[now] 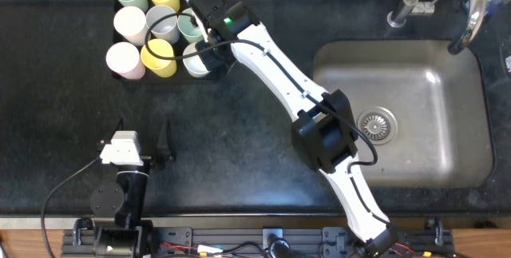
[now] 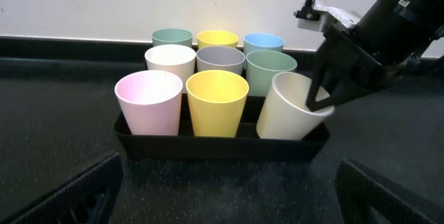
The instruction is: Store Cups
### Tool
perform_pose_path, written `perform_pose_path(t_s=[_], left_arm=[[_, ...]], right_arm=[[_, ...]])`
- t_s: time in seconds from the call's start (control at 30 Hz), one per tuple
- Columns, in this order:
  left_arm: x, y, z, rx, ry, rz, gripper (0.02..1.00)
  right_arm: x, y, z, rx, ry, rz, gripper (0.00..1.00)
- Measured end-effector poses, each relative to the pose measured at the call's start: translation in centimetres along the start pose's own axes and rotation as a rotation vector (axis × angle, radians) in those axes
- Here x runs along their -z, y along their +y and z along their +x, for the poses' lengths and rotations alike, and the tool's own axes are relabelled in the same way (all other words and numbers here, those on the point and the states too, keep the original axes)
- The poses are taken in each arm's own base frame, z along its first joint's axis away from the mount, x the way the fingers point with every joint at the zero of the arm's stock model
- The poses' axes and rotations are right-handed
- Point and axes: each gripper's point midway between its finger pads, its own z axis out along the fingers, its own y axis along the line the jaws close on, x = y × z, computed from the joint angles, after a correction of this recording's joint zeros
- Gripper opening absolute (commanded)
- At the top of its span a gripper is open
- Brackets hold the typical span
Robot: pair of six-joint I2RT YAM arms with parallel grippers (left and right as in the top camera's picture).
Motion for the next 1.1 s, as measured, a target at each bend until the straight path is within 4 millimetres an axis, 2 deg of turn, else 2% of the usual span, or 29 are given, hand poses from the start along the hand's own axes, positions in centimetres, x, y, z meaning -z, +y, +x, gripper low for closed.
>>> perform_pose_path(t_s=[0.07, 0.13, 0.17, 0.7, 0.9, 1.1], left_arm=[[0.0, 0.0, 0.0, 0.0, 0.0, 0.0, 0.998], [0.0, 0.0, 0.0, 0.0, 0.0, 0.0, 0.998], [0.0, 0.0, 0.0, 0.0, 0.0, 0.0, 0.998], [0.0, 0.0, 0.0, 0.0, 0.0, 0.0, 0.998], [0.0, 0.0, 0.0, 0.0, 0.0, 0.0, 0.998], [0.0, 0.0, 0.0, 0.0, 0.0, 0.0, 0.998]], right_arm=[[0.0, 0.0, 0.0, -0.006, -0.001, -0.001, 0.783], [0.0, 0.0, 0.0, -0.005, 0.0, -0.001, 0.954], [0.0, -0.1, 0.0, -0.008, -0.001, 0.0, 0.998], [0.4, -1.2, -0.9, -0.021, -0.028, 0.004, 0.998], [2.3, -1.0, -2.8, -0.024, -0.096, -0.003, 0.996], [5.3, -1.4, -5.0, -0.022, -0.177, 0.029, 0.998]])
